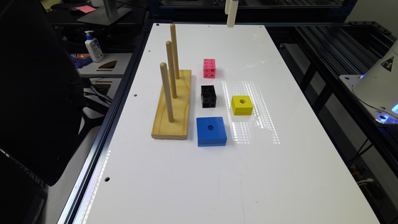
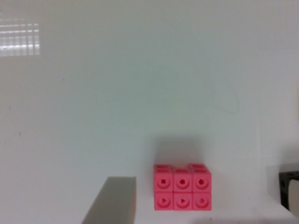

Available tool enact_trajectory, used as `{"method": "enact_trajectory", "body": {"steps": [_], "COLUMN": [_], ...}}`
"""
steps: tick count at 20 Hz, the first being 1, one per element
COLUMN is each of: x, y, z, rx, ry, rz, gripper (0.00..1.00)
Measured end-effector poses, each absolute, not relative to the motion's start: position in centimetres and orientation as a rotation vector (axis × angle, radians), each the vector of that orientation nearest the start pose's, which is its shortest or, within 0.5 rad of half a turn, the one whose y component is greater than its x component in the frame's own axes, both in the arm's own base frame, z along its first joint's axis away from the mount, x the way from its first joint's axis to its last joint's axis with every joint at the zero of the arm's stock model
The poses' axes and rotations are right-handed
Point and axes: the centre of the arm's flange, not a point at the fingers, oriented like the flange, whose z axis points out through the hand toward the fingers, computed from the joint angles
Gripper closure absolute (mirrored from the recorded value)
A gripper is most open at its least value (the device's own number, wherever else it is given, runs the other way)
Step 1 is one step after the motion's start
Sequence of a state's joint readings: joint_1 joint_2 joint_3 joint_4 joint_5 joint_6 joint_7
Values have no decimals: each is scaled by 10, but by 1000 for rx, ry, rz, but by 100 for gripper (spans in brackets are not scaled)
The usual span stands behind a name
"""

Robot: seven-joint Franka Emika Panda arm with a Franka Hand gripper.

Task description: Pick up pink block.

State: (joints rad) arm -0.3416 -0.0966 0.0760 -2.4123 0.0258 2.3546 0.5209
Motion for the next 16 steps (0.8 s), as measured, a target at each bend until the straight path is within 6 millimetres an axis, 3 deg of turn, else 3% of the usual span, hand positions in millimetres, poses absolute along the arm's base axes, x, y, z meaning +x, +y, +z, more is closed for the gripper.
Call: {"method": "enact_trajectory", "body": {"steps": [4, 10, 16], "x": [466, 475, 475], "y": [-126, -129, -129], "z": [345, 303, 293], "rx": [-2876, -2872, -2872], "ry": [1224, 1222, 1222], "rz": [-40, -30, -19], "gripper": [0, 0, 0]}}
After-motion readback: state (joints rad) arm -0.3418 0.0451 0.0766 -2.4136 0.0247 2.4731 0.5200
